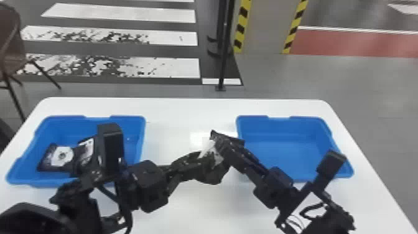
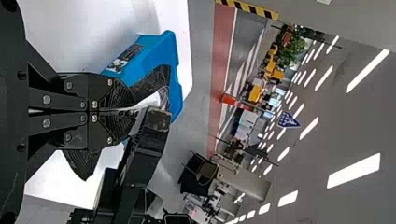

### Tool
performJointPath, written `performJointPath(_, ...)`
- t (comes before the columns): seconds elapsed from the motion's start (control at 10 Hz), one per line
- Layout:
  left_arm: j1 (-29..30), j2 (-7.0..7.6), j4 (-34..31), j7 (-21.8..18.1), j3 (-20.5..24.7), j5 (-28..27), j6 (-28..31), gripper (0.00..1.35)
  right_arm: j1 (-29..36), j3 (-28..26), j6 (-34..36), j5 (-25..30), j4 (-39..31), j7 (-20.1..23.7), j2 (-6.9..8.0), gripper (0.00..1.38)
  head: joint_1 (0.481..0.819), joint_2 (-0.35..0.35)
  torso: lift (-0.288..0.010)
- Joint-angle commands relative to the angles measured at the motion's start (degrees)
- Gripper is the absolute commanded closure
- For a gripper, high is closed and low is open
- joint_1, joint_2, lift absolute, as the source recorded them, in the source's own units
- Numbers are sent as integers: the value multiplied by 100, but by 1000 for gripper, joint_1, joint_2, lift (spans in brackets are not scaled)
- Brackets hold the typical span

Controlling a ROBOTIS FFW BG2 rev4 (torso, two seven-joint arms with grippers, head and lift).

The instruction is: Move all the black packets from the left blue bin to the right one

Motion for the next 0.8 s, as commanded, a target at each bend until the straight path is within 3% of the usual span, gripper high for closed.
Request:
performJointPath(0.0, 15, 0, 1, 35, 1, 92, -34, 1157, -12, 3, -148, -20, 18, 0, 13, 1277, 695, -95, -140)
performJointPath(0.1, 71, -18, 1, 87, 70, 218, -118, 906, -26, 3, -148, -20, 18, -9, 13, 1277, 695, -100, -140)
performJointPath(0.2, 170, -62, 1, 105, 230, 241, -132, 433, -40, -9, -162, -20, 18, -9, 13, 1277, 695, -100, -140)
performJointPath(0.3, 310, -106, 1, 114, 401, 241, -315, 114, -82, -77, -190, -9, 75, -53, 13, 1277, 695, -93, -140)
performJointPath(0.7, 859, -316, -506, 211, 1213, 58, -568, 142, -982, -809, -373, 745, 1228, -176, -66, 1277, 695, -83, -140)
